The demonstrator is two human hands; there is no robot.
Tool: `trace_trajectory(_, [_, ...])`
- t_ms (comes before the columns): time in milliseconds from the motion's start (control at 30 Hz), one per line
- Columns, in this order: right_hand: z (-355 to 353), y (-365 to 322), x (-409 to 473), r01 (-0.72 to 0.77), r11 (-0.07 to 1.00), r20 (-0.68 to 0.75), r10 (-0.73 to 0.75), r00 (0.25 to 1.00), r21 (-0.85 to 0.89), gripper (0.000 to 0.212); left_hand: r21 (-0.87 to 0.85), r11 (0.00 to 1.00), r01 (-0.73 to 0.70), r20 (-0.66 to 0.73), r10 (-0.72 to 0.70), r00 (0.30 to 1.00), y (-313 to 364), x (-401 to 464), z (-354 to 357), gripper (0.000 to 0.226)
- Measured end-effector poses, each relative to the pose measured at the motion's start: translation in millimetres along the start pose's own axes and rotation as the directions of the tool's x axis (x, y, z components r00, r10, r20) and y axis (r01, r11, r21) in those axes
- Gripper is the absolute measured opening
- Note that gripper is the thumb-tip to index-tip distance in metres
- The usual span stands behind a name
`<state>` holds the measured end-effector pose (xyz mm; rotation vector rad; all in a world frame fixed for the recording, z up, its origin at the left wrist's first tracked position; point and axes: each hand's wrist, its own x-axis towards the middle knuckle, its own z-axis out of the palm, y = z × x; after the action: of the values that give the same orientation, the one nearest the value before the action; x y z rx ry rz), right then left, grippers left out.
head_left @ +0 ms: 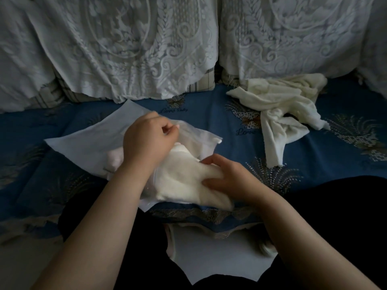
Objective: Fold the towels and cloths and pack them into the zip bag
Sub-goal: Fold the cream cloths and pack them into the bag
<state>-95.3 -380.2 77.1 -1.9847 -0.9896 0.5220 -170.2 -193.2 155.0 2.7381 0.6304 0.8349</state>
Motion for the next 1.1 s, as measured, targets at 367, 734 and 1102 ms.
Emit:
trace_trajectory(367, [38.8, -12.3, 26.1, -0.079, 0.849, -0.479, 0.369, 0.797, 0.522, 0.022, -0.032, 0.998, -0.049, 0.019, 0.05, 0.999, 17.7, -8.9, -4.7, 0.026])
trace_trajectory(734, [45.6, -30.1, 85.1, -0.248, 0.638, -0.181, 0.528, 0.829, 0.729, 0.016, -0.1, 0.995, -0.006, 0.057, 0.012, 0.998, 30.6, -24.3, 12.9, 0.018])
trace_trajectory(1102, [66.6, -14.2, 45.9, -0.401, 0.199, 0.287, 0.431, 0.856, 0.894, 0.059, -0.438, 0.891, 0.119, 0.167, -0.049, 0.985, 15.2, -29.7, 20.5, 0.014])
